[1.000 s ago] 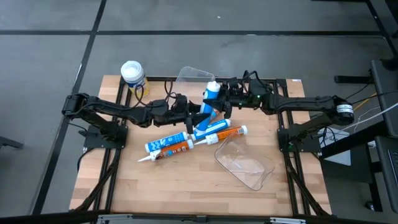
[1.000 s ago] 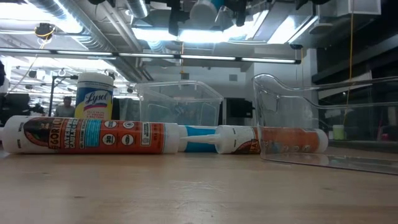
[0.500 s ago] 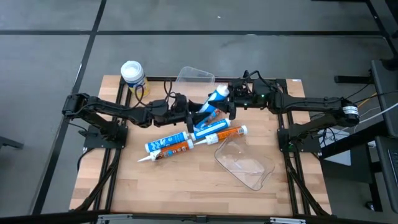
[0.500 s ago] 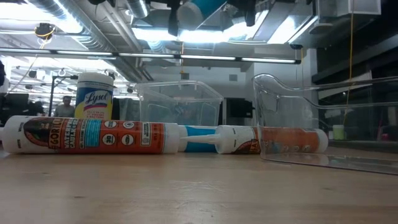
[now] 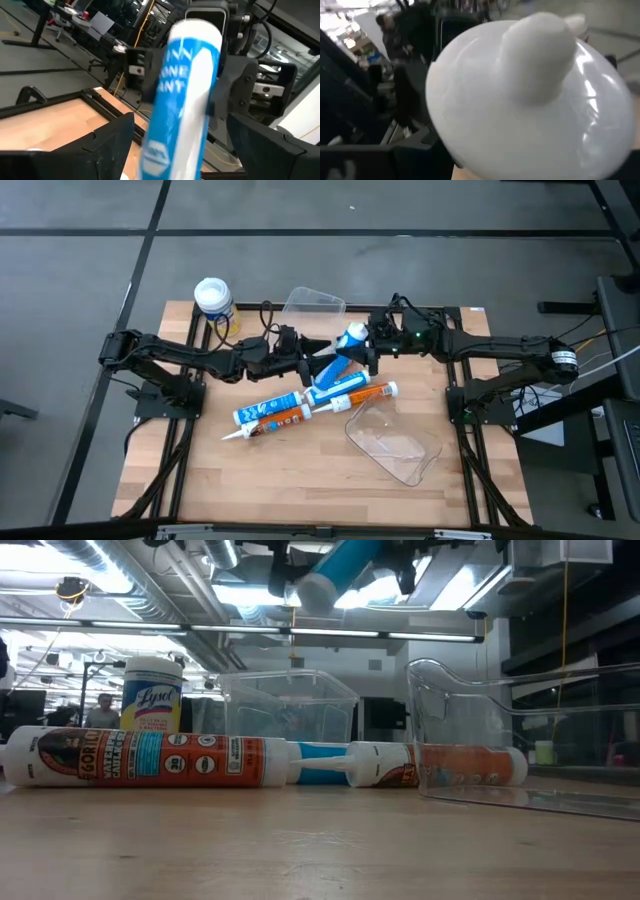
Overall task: Pick & place silicon tubes, Sealant and Lysol wipes
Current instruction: Put the top blue sealant into the transparent bin
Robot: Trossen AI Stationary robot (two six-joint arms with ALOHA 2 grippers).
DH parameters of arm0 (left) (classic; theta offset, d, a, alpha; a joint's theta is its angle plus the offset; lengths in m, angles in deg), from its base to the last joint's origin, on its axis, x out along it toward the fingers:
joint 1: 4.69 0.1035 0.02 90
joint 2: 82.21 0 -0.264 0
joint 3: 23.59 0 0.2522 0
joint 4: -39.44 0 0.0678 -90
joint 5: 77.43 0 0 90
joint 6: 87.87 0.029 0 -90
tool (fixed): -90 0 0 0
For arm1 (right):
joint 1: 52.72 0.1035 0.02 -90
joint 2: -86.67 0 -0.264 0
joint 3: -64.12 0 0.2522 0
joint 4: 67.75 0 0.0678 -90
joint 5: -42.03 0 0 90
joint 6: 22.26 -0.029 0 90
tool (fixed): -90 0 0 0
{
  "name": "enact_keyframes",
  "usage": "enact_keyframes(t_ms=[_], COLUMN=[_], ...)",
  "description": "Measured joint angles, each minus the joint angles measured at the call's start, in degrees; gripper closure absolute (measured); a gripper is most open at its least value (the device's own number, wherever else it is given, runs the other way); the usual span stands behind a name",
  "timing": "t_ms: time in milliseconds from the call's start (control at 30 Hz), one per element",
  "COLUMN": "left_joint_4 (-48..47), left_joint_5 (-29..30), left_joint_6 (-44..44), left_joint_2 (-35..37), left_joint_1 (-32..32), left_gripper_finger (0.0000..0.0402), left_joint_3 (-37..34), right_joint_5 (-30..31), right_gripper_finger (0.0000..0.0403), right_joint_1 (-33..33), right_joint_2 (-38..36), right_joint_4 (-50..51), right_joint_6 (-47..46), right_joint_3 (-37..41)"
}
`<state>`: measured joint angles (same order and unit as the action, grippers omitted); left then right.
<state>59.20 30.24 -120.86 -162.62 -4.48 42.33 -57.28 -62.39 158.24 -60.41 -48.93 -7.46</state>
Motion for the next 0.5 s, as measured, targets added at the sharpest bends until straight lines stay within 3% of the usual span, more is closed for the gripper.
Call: enact_keyframes(t_ms=[233,500], left_joint_4=[-0.21,-0.29], left_joint_5=[-0.04,-0.11], left_joint_6=[2.58,2.31], left_joint_2=[0.01,0.01], left_joint_1=[0.26,2.1], left_gripper_finger=[0.0094,0.0094], left_joint_3=[-0.04,-0.09], right_joint_5=[-2.23,-12.24], right_gripper_finger=[0.0186,0.0186], right_joint_1=[0.02,0.07], right_joint_2=[-6.21,-10.21], right_joint_4=[13.64,32.59], right_joint_6=[1.41,1.39], right_joint_3=[-0.01,-0.11])
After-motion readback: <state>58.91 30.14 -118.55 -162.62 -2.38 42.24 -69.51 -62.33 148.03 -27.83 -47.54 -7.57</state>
